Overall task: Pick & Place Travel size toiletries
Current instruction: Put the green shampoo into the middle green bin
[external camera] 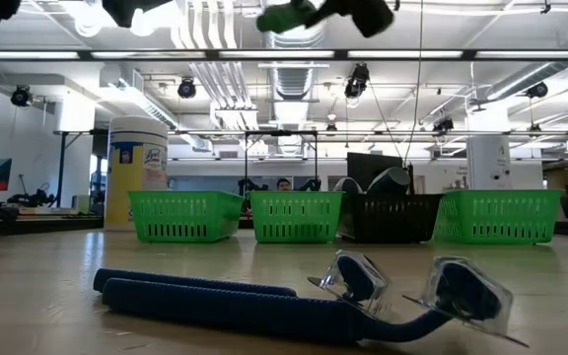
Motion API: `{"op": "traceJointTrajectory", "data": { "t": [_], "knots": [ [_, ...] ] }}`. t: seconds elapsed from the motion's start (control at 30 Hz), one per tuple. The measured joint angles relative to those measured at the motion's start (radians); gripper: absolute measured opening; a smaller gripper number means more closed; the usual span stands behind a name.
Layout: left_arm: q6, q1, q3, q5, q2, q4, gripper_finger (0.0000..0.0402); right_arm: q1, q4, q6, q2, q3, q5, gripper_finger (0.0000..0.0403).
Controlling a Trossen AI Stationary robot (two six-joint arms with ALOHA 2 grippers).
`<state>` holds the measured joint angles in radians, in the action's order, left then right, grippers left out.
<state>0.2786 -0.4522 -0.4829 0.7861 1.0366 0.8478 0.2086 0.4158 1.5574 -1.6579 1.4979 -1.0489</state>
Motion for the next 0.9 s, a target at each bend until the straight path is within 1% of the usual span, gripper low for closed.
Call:
{"op": "traceJointTrajectory", "data": {
  "t": [0.1,0.17,0.23,0.27,0.37,0.43,0.5,0.7,0.83,0.9],
  "knots": [
    [0.004,0.022,-0.047,0.001,0.069,0.018,0.0254,-0.018,-0.111,-0.116,-0.005,0.001,0.005,0.0153],
    [0.004,0.037,-0.084,0.023,0.107,0.027,0.0255,-0.024,-0.114,-0.131,-0.007,0.001,0.029,0.0152],
    [-0.002,0.059,-0.115,0.069,0.134,0.029,0.0255,-0.025,-0.114,-0.137,-0.008,-0.002,0.046,0.0154],
    [-0.017,0.074,-0.128,0.07,0.146,0.037,0.0255,-0.024,-0.113,-0.137,-0.008,-0.002,0.047,0.0156],
    [-0.112,0.108,-0.147,0.053,0.179,0.033,0.0255,-0.024,-0.114,-0.136,-0.008,-0.002,0.047,0.016],
    [-0.188,0.12,-0.146,0.032,0.199,0.024,0.0255,-0.024,-0.114,-0.14,-0.008,-0.002,0.047,0.0157],
    [-0.232,0.124,-0.145,0.005,0.215,0.026,0.0255,-0.024,-0.114,-0.143,-0.008,-0.002,0.047,0.0153],
    [-0.24,0.15,-0.145,0.005,0.251,0.027,0.0255,-0.02,-0.115,-0.129,-0.008,-0.002,0.047,0.0159],
    [-0.248,0.183,-0.156,-0.01,0.274,0.032,0.0255,-0.02,-0.116,-0.121,-0.008,-0.002,0.054,0.0156],
    [-0.25,0.204,-0.163,-0.036,0.286,0.032,0.0255,-0.02,-0.116,-0.12,-0.008,-0.002,0.057,0.0153]
  ]
}}
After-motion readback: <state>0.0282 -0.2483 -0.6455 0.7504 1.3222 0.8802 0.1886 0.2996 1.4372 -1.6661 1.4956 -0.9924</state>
